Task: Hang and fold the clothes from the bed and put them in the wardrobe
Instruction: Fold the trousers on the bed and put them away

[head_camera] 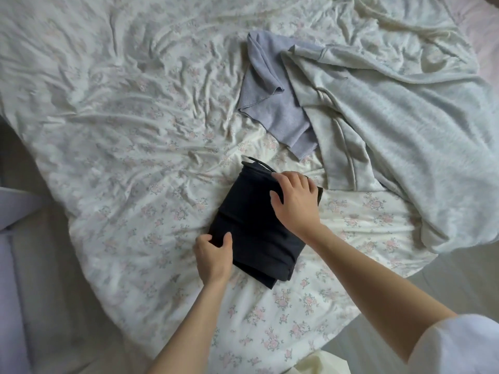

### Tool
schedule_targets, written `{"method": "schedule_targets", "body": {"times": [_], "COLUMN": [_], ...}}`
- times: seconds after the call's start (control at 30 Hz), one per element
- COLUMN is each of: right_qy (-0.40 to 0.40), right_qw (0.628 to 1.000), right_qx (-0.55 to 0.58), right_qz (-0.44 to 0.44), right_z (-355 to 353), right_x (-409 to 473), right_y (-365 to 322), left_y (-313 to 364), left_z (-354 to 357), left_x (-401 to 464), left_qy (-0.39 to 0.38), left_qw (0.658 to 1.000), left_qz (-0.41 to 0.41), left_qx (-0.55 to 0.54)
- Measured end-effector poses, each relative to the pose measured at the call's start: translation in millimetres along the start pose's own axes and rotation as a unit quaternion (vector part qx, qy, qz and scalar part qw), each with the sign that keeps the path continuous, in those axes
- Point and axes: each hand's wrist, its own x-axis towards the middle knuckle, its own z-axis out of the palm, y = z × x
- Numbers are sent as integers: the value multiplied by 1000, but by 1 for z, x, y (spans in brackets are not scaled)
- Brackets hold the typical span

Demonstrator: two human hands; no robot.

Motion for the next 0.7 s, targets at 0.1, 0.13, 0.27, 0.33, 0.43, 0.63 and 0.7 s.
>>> {"method": "schedule_targets", "body": {"times": [0.1, 0.13, 0.27, 0.33, 0.43, 0.63, 0.7], "right_qy": [-175, -205, -209, -197, -188, -143, -156], "right_qw": [982, 976, 977, 980, 982, 989, 987], "right_qx": [-64, -72, -23, -17, -24, -18, 6], "right_qz": [23, 26, 18, 0, -8, 26, 39], "right_z": [7, 8, 9, 9, 10, 7, 6], "right_x": [29, 36, 49, 51, 54, 65, 65], "right_y": [4, 5, 4, 2, 0, 5, 8], "left_y": [0, 1, 13, 15, 16, 5, 0], "left_z": [3, 4, 7, 11, 15, 7, 6], "left_x": [13, 17, 23, 24, 22, 19, 14], "left_qy": [17, 15, -5, -17, -18, 20, 47], "left_qw": [1000, 999, 998, 996, 995, 995, 994], "left_qz": [-15, -20, -64, -90, -95, -82, -69], "left_qx": [22, 32, 12, -12, -21, -49, -75]}}
